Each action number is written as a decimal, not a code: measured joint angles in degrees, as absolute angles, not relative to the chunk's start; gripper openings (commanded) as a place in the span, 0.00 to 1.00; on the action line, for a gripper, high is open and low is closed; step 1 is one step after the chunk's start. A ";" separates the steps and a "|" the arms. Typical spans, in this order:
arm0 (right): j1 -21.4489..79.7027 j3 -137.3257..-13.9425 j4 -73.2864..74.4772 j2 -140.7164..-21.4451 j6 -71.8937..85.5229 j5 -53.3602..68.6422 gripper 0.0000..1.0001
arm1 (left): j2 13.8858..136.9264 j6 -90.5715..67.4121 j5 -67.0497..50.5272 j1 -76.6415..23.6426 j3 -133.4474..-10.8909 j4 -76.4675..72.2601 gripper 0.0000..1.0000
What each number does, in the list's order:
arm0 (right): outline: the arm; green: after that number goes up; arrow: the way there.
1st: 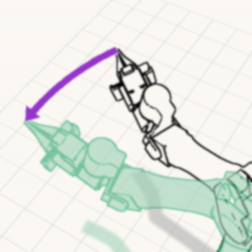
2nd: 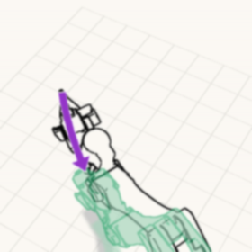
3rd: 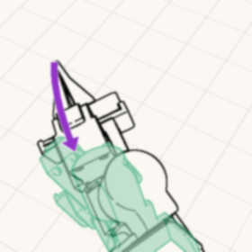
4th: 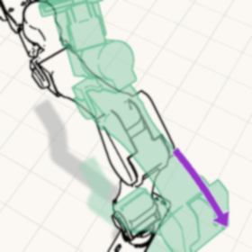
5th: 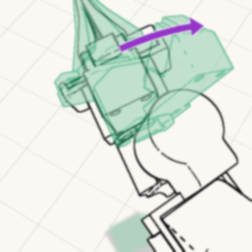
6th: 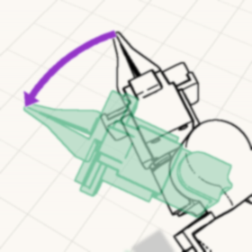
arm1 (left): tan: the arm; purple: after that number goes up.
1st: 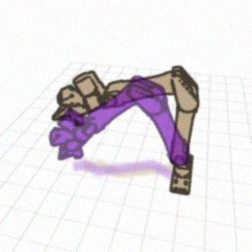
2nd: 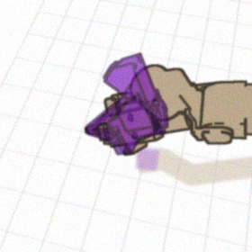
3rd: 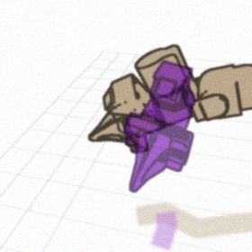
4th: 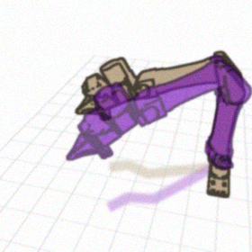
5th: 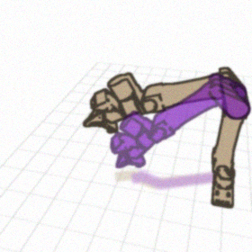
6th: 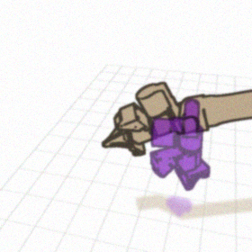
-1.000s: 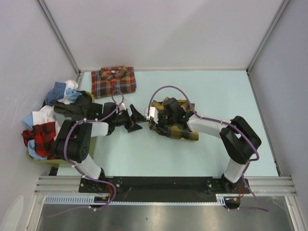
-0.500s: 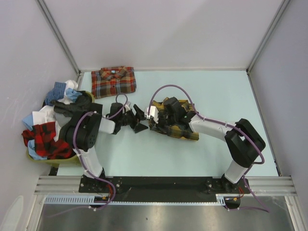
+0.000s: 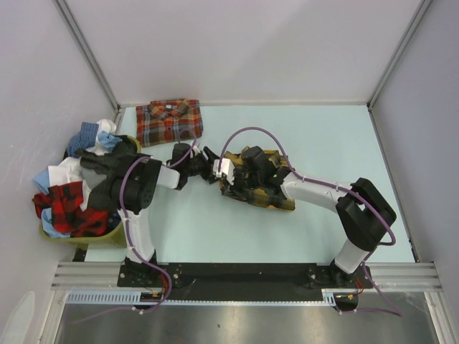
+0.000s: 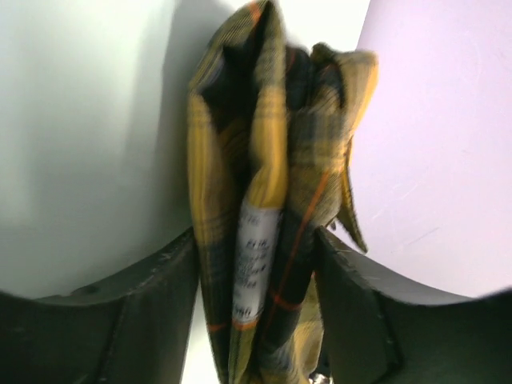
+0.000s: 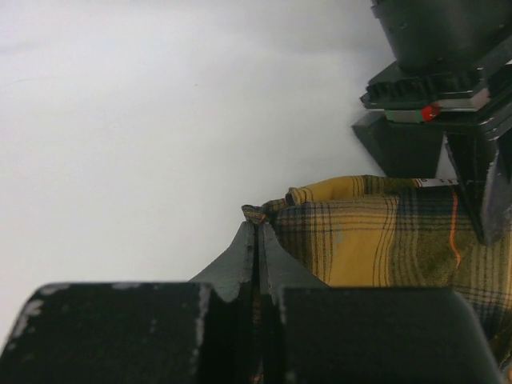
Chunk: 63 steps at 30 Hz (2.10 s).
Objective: Fold and stack the long sleeve shirts
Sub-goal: Neatly place the folded shirt to the corner
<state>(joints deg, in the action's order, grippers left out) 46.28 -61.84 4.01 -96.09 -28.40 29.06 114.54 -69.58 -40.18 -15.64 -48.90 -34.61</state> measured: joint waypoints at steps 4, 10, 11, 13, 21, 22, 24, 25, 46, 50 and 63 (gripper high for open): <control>46.54 -61.84 3.84 -96.12 -27.62 28.29 0.00 | 116.14 -69.60 -39.57 -15.64 -51.94 -34.35 0.28; 46.33 -63.37 1.91 -96.86 -24.03 25.69 0.60 | 117.16 -60.86 -39.62 -15.73 -62.00 -20.25 0.00; 46.06 -63.86 1.85 -96.88 -23.55 25.58 0.86 | 117.25 -57.23 -39.35 -15.68 -65.21 -15.97 0.00; 44.99 -64.64 1.91 -96.79 -22.04 25.19 1.00 | 117.30 -49.91 -38.76 -15.46 -72.23 -6.68 0.00; 33.01 -63.79 6.39 -93.62 -19.90 22.13 1.00 | 122.48 -20.69 -31.40 -10.26 -104.55 24.71 0.00; 32.32 -63.46 6.96 -93.03 -19.88 21.71 0.99 | 123.52 -17.63 -30.15 -9.34 -108.22 27.22 0.00; 28.25 -62.35 8.32 -91.53 -19.92 20.84 1.00 | 125.43 -12.32 -27.49 -7.75 -114.34 30.59 0.00; 27.18 -61.80 9.04 -90.91 -19.97 20.40 1.00 | 126.48 -10.11 -26.50 -7.01 -117.30 31.99 0.00; 25.98 -59.57 12.97 -88.60 -21.63 18.17 1.00 | 131.85 0.10 -17.69 -0.80 -131.98 30.17 0.00; 26.22 -59.57 12.95 -88.60 -22.13 18.15 1.00 | 129.86 0.10 -17.67 -0.56 -131.28 28.97 0.00; 26.41 -58.70 12.71 -87.92 -23.05 17.56 1.00 | 123.87 1.67 -17.65 -0.58 -126.82 26.13 0.00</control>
<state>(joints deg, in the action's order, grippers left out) 26.41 -58.70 12.71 -87.92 -23.05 17.56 123.87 1.67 -17.65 -0.58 -126.82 26.13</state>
